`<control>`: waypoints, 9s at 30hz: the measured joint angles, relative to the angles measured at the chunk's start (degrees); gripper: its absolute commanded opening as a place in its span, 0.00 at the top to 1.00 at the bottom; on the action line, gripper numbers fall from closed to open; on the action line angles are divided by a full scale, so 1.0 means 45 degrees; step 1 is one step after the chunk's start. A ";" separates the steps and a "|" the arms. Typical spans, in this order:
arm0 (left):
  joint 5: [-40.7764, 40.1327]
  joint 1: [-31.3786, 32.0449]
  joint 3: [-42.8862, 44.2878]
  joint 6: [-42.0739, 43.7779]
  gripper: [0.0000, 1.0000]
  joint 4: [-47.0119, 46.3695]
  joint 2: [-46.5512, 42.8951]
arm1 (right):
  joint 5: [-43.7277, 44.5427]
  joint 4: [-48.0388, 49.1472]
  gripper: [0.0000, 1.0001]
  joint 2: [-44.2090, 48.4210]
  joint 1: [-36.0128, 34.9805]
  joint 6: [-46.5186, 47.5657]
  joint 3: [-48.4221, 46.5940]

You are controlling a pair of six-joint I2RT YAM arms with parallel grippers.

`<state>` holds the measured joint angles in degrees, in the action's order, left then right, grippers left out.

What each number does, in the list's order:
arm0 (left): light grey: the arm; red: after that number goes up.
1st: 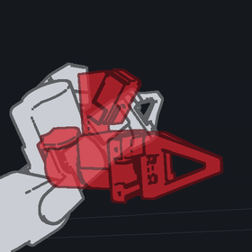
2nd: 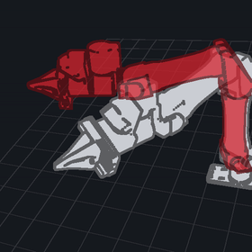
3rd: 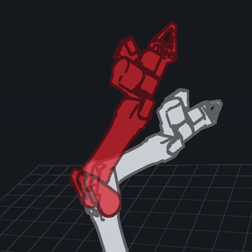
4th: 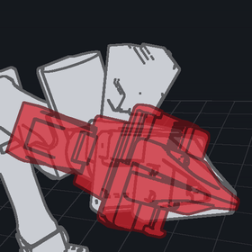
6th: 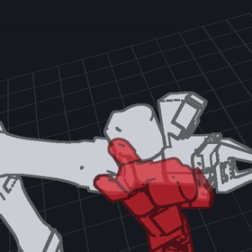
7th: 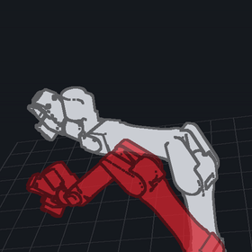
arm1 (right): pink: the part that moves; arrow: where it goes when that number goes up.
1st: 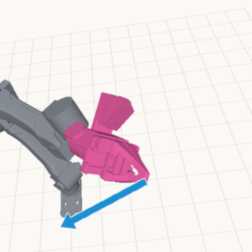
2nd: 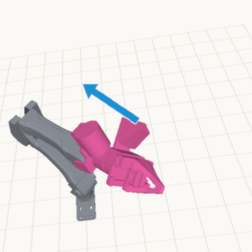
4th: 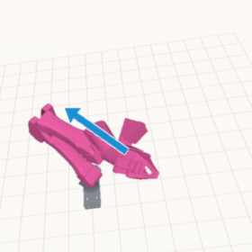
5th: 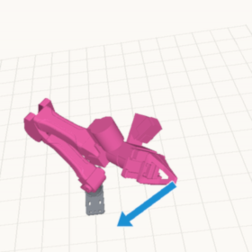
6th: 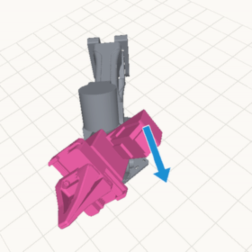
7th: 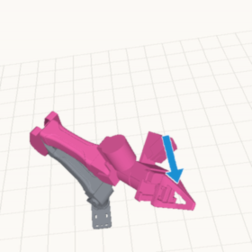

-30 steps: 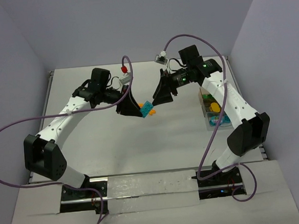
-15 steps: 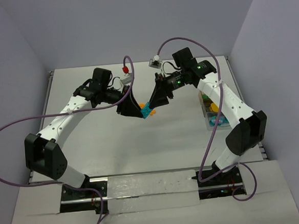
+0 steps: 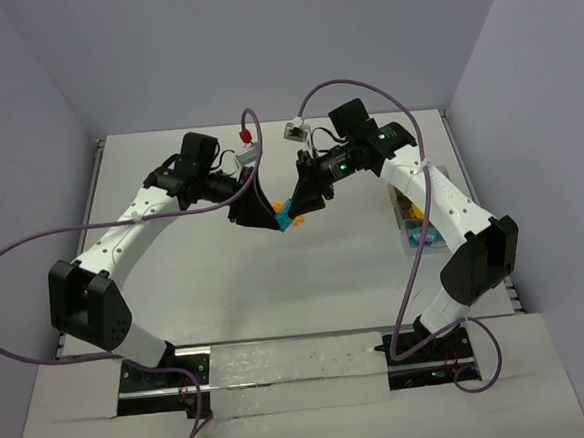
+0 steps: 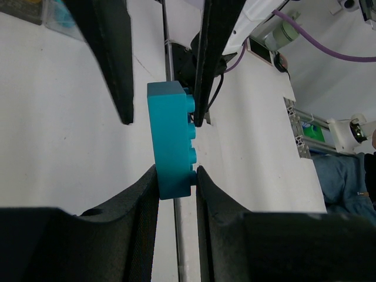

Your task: Sort the legos into containers by color

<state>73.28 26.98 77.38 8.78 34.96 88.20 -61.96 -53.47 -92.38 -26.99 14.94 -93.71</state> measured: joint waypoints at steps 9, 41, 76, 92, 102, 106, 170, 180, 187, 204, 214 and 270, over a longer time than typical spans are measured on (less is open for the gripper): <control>-0.0738 -0.0001 0.0000 -0.0234 0.23 -0.0019 0.0021 | 0.0088 0.0065 1.00 0.0004 -0.0016 0.0056 0.0027; -0.5954 -0.1103 -0.0665 -0.1153 0.01 -0.1404 -0.1203 | 0.9258 -0.2218 1.00 0.2641 1.3549 0.3957 0.4463; -1.0152 -0.0816 -0.0039 -0.2236 0.01 -0.2027 -0.0783 | 1.2066 -0.0153 1.00 0.1219 1.1122 0.1568 0.5221; -1.0245 -0.0816 -0.0039 -0.2236 0.01 -0.2058 -0.0603 | 1.4387 0.1269 0.94 0.1219 1.0776 0.0798 0.5830; -1.0303 -0.0816 -0.0039 -0.2231 0.01 -0.2112 -0.0446 | 1.4790 0.1503 0.62 0.1196 1.0667 0.0772 0.5980; -1.0339 -0.0816 -0.0039 -0.2226 0.01 -0.2118 -0.0446 | 1.4878 0.1587 0.41 0.1072 1.0627 0.0711 0.6143; -0.8268 -0.3857 -0.0355 -0.3871 0.05 -0.2595 0.0214 | 1.1335 0.2516 0.60 -0.6193 -0.1687 -0.2233 -0.1355; -0.8259 -0.3857 -0.0355 -0.3926 0.05 -0.2594 0.0215 | 1.1769 0.2521 0.63 -0.6864 -0.1887 -0.2414 -0.1355; -0.8240 -0.3857 -0.0355 -0.3926 0.05 -0.2594 0.0215 | 1.2041 0.2458 0.63 -0.7173 -0.1887 -0.2453 -0.1369; -0.8157 -0.3857 -0.0355 -0.3926 0.05 -0.2594 0.0215 | 1.2256 0.2445 0.81 -0.7638 -0.1887 -0.2448 -0.1608; -0.8152 -0.3865 -0.0355 -0.3916 0.04 -0.2590 0.0215 | 1.2258 0.2426 1.00 -0.7533 -0.1887 -0.2411 -0.1489; -1.1469 -0.1496 0.0806 -0.2187 0.01 -0.1880 0.0171 | 1.1659 0.1277 0.80 -0.1556 0.8355 0.0687 0.4239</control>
<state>21.67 20.25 81.01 -1.06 26.50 88.97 -9.50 -47.72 -99.38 10.60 18.03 -74.63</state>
